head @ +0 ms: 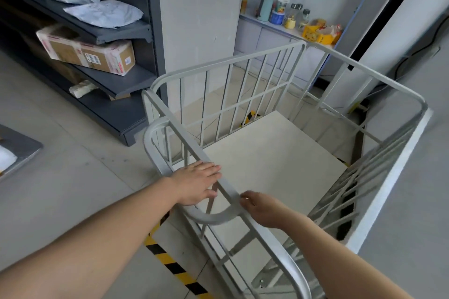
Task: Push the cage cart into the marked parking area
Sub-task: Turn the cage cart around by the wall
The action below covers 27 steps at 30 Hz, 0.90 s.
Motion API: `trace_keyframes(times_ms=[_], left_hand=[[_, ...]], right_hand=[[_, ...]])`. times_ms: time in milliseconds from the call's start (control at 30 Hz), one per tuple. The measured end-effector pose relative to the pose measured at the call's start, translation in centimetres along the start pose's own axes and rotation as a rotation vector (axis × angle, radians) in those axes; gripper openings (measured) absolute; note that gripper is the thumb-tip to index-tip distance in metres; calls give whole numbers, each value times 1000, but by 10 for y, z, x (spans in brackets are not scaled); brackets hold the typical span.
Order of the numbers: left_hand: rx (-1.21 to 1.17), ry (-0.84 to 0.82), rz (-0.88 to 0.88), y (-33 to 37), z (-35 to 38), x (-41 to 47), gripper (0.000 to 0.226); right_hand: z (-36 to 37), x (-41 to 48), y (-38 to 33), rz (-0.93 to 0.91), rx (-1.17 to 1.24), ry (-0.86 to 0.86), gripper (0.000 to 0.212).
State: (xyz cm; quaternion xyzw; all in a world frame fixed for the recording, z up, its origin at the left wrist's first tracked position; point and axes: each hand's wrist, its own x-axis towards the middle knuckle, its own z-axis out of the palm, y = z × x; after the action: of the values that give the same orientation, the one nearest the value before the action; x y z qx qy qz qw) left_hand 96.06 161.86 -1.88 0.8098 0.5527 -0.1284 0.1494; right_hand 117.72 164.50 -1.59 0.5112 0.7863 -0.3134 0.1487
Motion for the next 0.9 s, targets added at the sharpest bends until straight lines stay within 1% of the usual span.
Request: trace_keyframes(times_ms=[200,300,433,567,633,800,900], left_hand=[[6,-20,-28,-84,-7,-9,67],[-9,-19,-42,-115,-9,-14,67],[-13,-45,-34,-152,-7,-22,57],[-35,-8,24,-173,-3,-25,41],[-3,35,59,-177,-1,-23,35],[56,81,189,-189,4,-17,31],[93,86,312,-197,5,-10,33]], right_hand=[[-14,59,-78,41,55,120,39],[-19,85,-105,78,74,147,37],[-22,119,-129,160,140,180,35],[-25,150,-148,173,222,185,39],[-29,167,-157,162,237,194,40],[-49,212,-189,104,291,206,47],[-64,244,-211,39,346,216,45]])
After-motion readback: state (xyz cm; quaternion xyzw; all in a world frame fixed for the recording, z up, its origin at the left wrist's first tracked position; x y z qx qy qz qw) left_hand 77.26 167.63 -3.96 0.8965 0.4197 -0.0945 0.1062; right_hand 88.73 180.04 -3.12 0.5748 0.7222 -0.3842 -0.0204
